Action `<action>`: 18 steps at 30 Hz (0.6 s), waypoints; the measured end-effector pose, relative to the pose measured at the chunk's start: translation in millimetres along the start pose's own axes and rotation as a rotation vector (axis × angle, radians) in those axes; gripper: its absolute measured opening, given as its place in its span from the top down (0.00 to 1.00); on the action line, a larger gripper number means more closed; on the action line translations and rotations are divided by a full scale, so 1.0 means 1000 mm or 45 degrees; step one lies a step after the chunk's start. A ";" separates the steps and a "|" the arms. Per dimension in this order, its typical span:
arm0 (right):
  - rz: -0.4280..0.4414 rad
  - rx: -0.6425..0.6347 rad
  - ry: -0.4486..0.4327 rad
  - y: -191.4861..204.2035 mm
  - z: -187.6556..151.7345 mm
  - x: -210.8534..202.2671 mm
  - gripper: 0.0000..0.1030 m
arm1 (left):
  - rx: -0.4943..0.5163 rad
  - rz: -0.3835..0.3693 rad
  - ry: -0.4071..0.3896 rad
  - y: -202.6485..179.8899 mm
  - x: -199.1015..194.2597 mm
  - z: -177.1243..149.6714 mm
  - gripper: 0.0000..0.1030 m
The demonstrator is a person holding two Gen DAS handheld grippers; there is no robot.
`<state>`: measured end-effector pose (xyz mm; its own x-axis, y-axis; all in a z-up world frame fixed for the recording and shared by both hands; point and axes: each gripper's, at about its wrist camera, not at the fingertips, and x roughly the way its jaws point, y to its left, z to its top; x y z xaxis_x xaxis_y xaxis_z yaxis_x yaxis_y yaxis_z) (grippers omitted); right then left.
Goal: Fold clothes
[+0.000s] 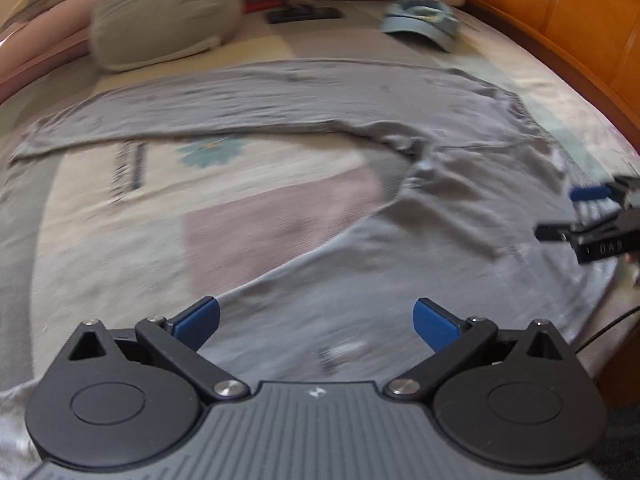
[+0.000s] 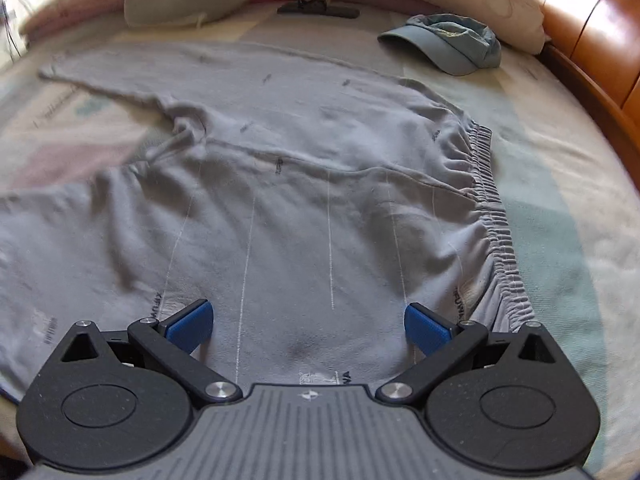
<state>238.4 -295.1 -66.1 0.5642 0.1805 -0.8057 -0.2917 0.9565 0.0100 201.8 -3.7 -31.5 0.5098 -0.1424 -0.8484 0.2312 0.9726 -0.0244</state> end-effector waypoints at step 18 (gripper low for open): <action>0.197 0.251 -0.204 -0.092 0.051 0.022 0.00 | -0.150 0.218 0.068 -0.009 -0.023 0.005 0.01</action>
<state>316.9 -368.0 -54.2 0.6440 0.3465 -0.6820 -0.2368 0.9380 0.2530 192.2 -10.0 -8.9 0.4878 0.0340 -0.8723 0.0450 0.9969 0.0641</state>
